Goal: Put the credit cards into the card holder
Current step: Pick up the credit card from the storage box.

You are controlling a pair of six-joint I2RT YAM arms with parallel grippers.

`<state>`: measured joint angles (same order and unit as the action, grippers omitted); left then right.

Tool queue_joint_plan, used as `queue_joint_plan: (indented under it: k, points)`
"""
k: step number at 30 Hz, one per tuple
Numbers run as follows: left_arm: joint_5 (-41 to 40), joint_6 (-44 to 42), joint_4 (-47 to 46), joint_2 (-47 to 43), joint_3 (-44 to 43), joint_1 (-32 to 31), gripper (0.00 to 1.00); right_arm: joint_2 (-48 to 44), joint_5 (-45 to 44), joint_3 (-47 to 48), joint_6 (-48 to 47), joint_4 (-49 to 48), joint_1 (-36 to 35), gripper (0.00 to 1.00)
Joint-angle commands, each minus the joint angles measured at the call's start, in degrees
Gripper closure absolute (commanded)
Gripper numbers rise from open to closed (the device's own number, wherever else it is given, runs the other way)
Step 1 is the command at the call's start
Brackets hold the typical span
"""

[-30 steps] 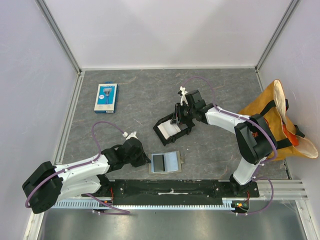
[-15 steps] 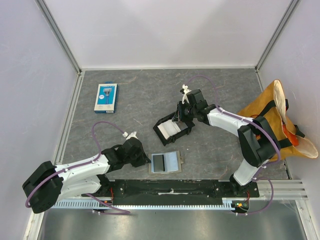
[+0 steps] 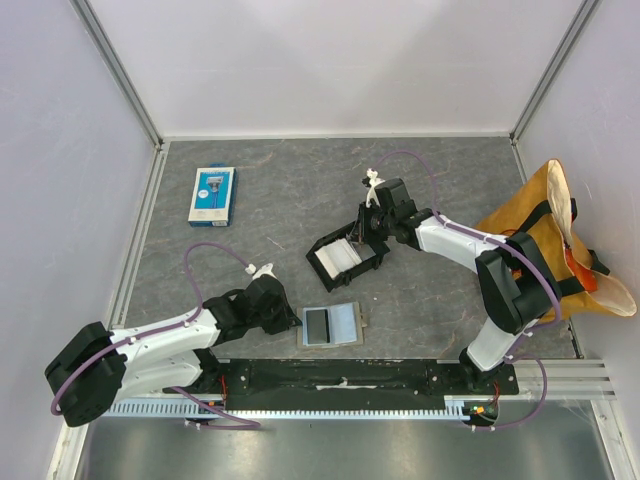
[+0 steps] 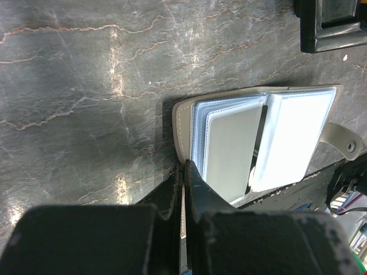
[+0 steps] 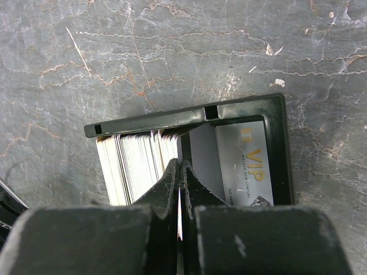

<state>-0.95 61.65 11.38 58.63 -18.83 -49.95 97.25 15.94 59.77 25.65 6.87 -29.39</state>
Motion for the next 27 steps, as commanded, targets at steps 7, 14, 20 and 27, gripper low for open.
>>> queue_joint_plan:
  k: [7,14,20,27]
  points:
    - [0.5,-2.2,-1.4,0.4,-1.5,0.2,0.98,-1.3,-4.5,-0.6,-2.0,0.3,-0.1,1.0]
    - [0.4,-2.3,-1.4,0.5,-1.5,0.3,0.98,-0.3,-6.4,0.2,-3.7,2.3,-0.3,0.92]
    - [0.6,-2.4,-1.6,1.2,-1.7,0.3,0.98,1.2,-5.9,1.4,-5.6,4.2,-1.3,0.83]
    - [0.7,-2.3,-1.6,1.3,-1.7,0.3,0.98,0.5,-8.8,3.1,-7.9,5.9,-3.4,0.94]
